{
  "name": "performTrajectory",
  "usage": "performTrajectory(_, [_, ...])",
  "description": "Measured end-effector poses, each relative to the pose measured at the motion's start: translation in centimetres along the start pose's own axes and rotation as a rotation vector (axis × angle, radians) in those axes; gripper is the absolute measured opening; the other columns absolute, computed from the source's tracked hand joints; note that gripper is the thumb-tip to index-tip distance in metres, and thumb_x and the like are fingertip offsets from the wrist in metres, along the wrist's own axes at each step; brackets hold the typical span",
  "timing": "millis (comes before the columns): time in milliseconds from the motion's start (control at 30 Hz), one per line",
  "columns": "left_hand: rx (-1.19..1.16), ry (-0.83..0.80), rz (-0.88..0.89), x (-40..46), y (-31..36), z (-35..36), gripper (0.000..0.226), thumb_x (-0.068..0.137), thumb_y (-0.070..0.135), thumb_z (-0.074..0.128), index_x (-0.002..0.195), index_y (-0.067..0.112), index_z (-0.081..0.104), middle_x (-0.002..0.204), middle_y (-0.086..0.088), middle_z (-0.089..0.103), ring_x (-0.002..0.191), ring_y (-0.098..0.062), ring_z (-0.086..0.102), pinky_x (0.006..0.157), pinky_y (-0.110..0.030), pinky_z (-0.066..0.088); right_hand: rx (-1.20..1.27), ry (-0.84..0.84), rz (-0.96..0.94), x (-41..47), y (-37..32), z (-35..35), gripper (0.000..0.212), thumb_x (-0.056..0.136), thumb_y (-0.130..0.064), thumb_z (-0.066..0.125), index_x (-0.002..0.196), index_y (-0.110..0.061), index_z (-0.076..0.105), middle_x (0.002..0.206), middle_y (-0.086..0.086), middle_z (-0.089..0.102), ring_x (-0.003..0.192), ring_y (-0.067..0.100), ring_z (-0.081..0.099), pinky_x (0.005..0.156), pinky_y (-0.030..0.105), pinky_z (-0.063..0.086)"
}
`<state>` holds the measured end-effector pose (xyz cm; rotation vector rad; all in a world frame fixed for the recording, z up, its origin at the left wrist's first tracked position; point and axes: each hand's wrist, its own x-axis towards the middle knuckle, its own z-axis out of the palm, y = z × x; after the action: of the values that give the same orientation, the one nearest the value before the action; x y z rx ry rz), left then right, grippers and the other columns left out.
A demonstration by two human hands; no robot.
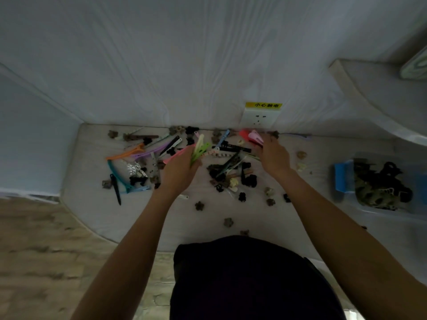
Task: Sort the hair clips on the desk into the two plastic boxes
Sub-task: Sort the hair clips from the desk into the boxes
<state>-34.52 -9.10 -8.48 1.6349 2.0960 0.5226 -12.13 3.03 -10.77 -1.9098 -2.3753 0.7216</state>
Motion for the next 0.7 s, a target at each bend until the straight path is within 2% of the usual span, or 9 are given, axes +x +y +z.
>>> performTrajectory(100, [-0.077, 0.034, -0.042, -0.3, 1.3, 0.2, 0.018, 0.096, 0.025, 0.045, 0.102, 0.009, 0.050, 0.083, -0.011, 0.064, 0.070, -0.026, 0.061, 0.059, -0.036, 0.048, 0.034, 0.076, -0.005, -2.3, -0.1, -1.9, 0.037, 0.099, -0.027, 0.038, 0.126, -0.002, 0.041, 0.125, 0.022, 0.048, 0.096, 0.036, 0.054, 0.068, 0.034, 0.035])
performTrajectory(167, [-0.149, 0.046, -0.048, -0.8, 2.9, 0.3, 0.020, 0.097, 0.026, 0.043, 0.102, 0.008, 0.051, 0.077, -0.011, 0.062, 0.063, -0.024, 0.060, 0.057, -0.040, 0.051, 0.088, 0.115, -0.002, -4.6, 0.1, -3.4, 0.031, 0.099, -0.027, 0.039, 0.114, 0.000, 0.046, 0.112, 0.020, 0.052, 0.084, 0.030, 0.052, 0.065, 0.032, 0.030])
performTrajectory(233, [-0.218, -0.024, -0.033, -1.4, 5.1, 0.8, 0.022, 0.097, 0.027, 0.042, 0.104, 0.008, 0.051, 0.073, -0.011, 0.061, 0.060, -0.026, 0.059, 0.058, -0.046, 0.054, 0.172, 0.152, 0.012, -7.8, 1.0, -4.8, 0.029, 0.098, -0.028, 0.039, 0.107, -0.001, 0.047, 0.095, 0.015, 0.054, 0.075, 0.025, 0.048, 0.063, 0.031, 0.030])
performTrajectory(300, [-0.197, -0.117, -0.002, -2.0, 7.4, 1.7, 0.024, 0.097, 0.029, 0.042, 0.106, 0.009, 0.050, 0.074, -0.013, 0.063, 0.063, -0.029, 0.061, 0.061, -0.047, 0.053, 0.252, 0.178, 0.039, -11.5, 2.5, -5.8, 0.028, 0.098, -0.028, 0.041, 0.111, -0.004, 0.047, 0.085, 0.009, 0.053, 0.071, 0.025, 0.050, 0.061, 0.030, 0.032])
performTrajectory(367, [-0.165, -0.173, 0.057, -2.5, 9.6, 2.8, 0.023, 0.096, 0.029, 0.044, 0.103, 0.008, 0.049, 0.076, -0.015, 0.064, 0.065, -0.030, 0.062, 0.062, -0.046, 0.053, 0.306, 0.215, 0.086, -15.2, 4.6, -6.7, 0.024, 0.097, -0.023, 0.044, 0.114, -0.006, 0.048, 0.084, 0.007, 0.054, 0.072, 0.027, 0.053, 0.061, 0.030, 0.032])
performTrajectory(467, [-0.132, -0.258, 0.172, -3.0, 12.8, 4.4, 0.020, 0.095, 0.030, 0.046, 0.095, 0.010, 0.046, 0.074, -0.016, 0.062, 0.062, -0.030, 0.060, 0.060, -0.047, 0.051, 0.342, 0.312, 0.156, -20.0, 8.9, -7.7, 0.027, 0.096, -0.018, 0.047, 0.122, -0.012, 0.050, 0.109, 0.013, 0.066, 0.088, 0.030, 0.063, 0.069, 0.034, 0.043])
performTrajectory(500, [-0.122, -0.299, 0.212, -3.4, 14.3, 5.2, 0.021, 0.095, 0.030, 0.046, 0.096, 0.009, 0.046, 0.073, -0.016, 0.061, 0.061, -0.030, 0.059, 0.059, -0.047, 0.051, 0.336, 0.334, 0.211, -21.7, 11.0, -8.1, 0.028, 0.095, -0.020, 0.047, 0.122, -0.014, 0.051, 0.109, 0.014, 0.067, 0.089, 0.031, 0.064, 0.071, 0.035, 0.044])
performTrajectory(600, [-0.148, -0.379, 0.270, -4.4, 17.9, 6.9, 0.022, 0.095, 0.028, 0.046, 0.097, 0.006, 0.046, 0.071, -0.018, 0.061, 0.059, -0.032, 0.058, 0.056, -0.049, 0.050, 0.216, 0.335, 0.391, -25.1, 16.2, -9.4, 0.021, 0.095, -0.018, 0.049, 0.110, -0.004, 0.052, 0.091, 0.026, 0.064, 0.083, 0.042, 0.062, 0.065, 0.035, 0.037])
performTrajectory(700, [-0.183, -0.400, 0.300, -5.6, 20.8, 8.5, 0.019, 0.095, 0.028, 0.046, 0.091, 0.009, 0.044, 0.066, -0.016, 0.059, 0.055, -0.029, 0.056, 0.053, -0.044, 0.047, 0.001, 0.316, 0.394, -27.1, 19.7, -10.7, 0.022, 0.092, -0.015, 0.054, 0.107, 0.000, 0.057, 0.088, 0.030, 0.064, 0.080, 0.046, 0.062, 0.065, 0.041, 0.043])
